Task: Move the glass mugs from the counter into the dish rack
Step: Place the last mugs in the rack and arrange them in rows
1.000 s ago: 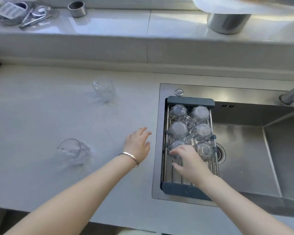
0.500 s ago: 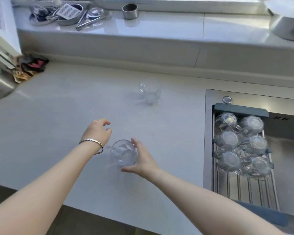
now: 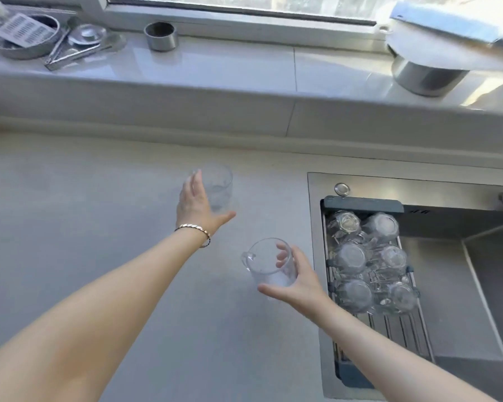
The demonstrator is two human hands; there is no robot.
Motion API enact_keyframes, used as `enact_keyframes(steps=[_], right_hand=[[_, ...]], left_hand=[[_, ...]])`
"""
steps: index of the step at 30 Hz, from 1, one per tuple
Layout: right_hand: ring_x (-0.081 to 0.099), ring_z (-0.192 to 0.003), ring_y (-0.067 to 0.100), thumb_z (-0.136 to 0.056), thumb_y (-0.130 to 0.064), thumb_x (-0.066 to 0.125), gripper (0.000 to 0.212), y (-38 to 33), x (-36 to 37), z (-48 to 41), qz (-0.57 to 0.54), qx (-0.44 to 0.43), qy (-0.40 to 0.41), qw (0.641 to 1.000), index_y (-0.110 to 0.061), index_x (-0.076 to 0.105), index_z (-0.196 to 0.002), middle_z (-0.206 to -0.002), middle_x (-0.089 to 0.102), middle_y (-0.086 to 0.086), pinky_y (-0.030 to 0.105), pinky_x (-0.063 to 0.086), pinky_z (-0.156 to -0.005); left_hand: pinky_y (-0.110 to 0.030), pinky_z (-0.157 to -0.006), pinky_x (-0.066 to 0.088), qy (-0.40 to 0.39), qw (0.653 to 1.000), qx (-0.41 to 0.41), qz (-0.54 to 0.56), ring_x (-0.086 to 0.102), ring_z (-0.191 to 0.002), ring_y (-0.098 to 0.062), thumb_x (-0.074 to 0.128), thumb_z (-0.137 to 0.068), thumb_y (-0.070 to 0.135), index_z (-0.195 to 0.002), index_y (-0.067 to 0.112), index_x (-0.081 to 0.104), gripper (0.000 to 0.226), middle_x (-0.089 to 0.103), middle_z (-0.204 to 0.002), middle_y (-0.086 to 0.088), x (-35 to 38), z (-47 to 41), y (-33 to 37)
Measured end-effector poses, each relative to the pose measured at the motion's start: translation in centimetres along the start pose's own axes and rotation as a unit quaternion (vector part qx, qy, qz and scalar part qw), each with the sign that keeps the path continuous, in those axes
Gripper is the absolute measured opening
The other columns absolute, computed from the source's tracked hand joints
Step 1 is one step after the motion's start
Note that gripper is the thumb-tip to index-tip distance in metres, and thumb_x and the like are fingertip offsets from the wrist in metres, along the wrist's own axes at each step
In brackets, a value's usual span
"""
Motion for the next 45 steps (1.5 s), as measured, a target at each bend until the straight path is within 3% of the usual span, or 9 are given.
enact_keyframes(steps=[3, 9, 15, 21, 27, 31, 35, 40, 45], right_hand=[[0.052, -0.098, 0.009, -0.043, -0.035, 0.081, 0.083, -0.3, -4.7, 0.3, 0.011, 0.014, 0.029, 0.999, -0.034, 0.047, -0.119, -0.111, 0.047, -0.010, 0.045, 0.050, -0.095], [0.048, -0.107, 0.005, -0.061, -0.021, 0.084, 0.074, 0.7, -10.3, 2.7, 0.067, 0.041, 0.059, 0.995, -0.041, 0.037, -0.115, -0.119, 0.046, -0.007, 0.020, 0.043, -0.085], [0.046, -0.108, 0.010, -0.061, -0.030, 0.083, 0.055, 2.9, -15.1, 8.6, 0.133, 0.064, 0.088, 0.985, -0.039, 0.045, -0.099, -0.109, 0.053, -0.014, 0.029, 0.033, -0.088], [0.046, -0.108, 0.009, -0.065, -0.039, 0.080, 0.055, 6.5, -18.5, 12.3, 0.204, 0.104, 0.079, 0.970, -0.037, 0.048, -0.110, -0.119, 0.053, -0.010, 0.027, 0.036, -0.090], [0.038, -0.114, 0.024, -0.068, -0.051, 0.066, 0.066, 7.6, -15.0, 9.9, 0.540, 0.021, -0.006, 0.842, -0.026, 0.039, -0.122, -0.122, 0.050, -0.002, 0.033, 0.046, -0.083], [0.037, -0.116, 0.032, -0.073, -0.046, 0.064, 0.063, 9.7, -12.7, 9.1, 0.593, 0.013, -0.057, 0.803, -0.019, 0.038, -0.124, -0.123, 0.048, 0.009, 0.040, 0.044, -0.087], [0.039, -0.116, 0.033, -0.075, -0.045, 0.065, 0.066, 11.1, -12.2, 8.4, 0.565, 0.024, -0.054, 0.823, -0.016, 0.036, -0.127, -0.125, 0.048, 0.012, 0.039, 0.041, -0.089], [0.041, -0.119, 0.027, -0.080, -0.037, 0.065, 0.060, 10.4, -11.6, 8.5, 0.400, -0.015, -0.033, 0.916, -0.017, 0.039, -0.129, -0.129, 0.047, 0.008, 0.037, 0.040, -0.095], [0.044, -0.118, 0.009, -0.077, -0.023, 0.070, 0.059, 8.1, -14.1, 11.4, 0.291, -0.081, -0.042, 0.952, -0.027, 0.041, -0.128, -0.131, 0.043, -0.003, 0.022, 0.035, -0.098]], left_hand=[[-0.037, -0.115, 0.022, 0.034, 0.998, -0.018, -0.052, 0.018, -0.144, -0.025, 0.080, -0.066, 0.039, -0.148, 0.011, 0.007, 0.113, 0.020, -0.155, -0.010, 0.6, -3.3, 1.1], [-0.040, -0.104, 0.037, 0.039, 0.997, -0.050, -0.041, 0.029, -0.133, -0.030, 0.079, -0.065, 0.028, -0.141, 0.008, 0.027, 0.094, 0.037, -0.142, -0.011, 0.9, -3.6, 0.7], [-0.042, -0.101, 0.039, 0.039, 0.995, 0.062, -0.068, 0.048, -0.117, -0.034, 0.087, -0.054, 0.033, -0.131, 0.005, 0.046, 0.092, 0.056, -0.123, -0.016, 0.6, 5.7, 3.3], [-0.034, -0.093, 0.038, 0.039, 0.984, 0.153, -0.081, 0.062, -0.098, -0.039, 0.094, -0.036, 0.034, -0.120, -0.006, 0.056, 0.101, 0.066, -0.105, -0.021, 2.7, 16.7, 5.4], [-0.028, -0.087, 0.046, 0.027, 0.990, 0.132, -0.049, 0.044, -0.098, -0.016, 0.094, -0.032, 0.035, -0.119, -0.002, 0.058, 0.102, 0.067, -0.101, -0.014, 5.2, 24.1, 6.5], [-0.041, -0.078, 0.056, 0.019, 0.994, 0.096, -0.055, 0.043, -0.099, -0.013, 0.093, -0.031, 0.038, -0.120, -0.001, 0.058, 0.104, 0.068, -0.103, -0.011, 6.2, 27.1, 7.0], [-0.041, -0.082, 0.055, 0.021, 0.995, 0.075, -0.068, 0.045, -0.099, -0.015, 0.093, -0.031, 0.039, -0.121, 0.000, 0.057, 0.104, 0.067, -0.104, -0.011, 6.7, 28.4, 7.2], [-0.039, -0.076, 0.058, 0.027, 0.993, 0.064, -0.097, 0.057, -0.094, -0.023, 0.093, -0.030, 0.040, -0.119, 0.000, 0.059, 0.103, 0.069, -0.101, -0.011, 6.7, 28.6, 8.2], [-0.039, -0.093, 0.051, -0.009, 0.999, 0.023, -0.037, 0.053, -0.110, -0.028, 0.089, -0.040, 0.042, -0.131, 0.008, 0.050, 0.104, 0.061, -0.115, -0.007, 7.7, 27.4, 9.9]])
Point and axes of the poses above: each hand's wrist, its own z-axis away from the middle knuckle, its own x-axis out of the palm, y = z × x, the point moved 10 cm from there along -z, towards the middle knuckle
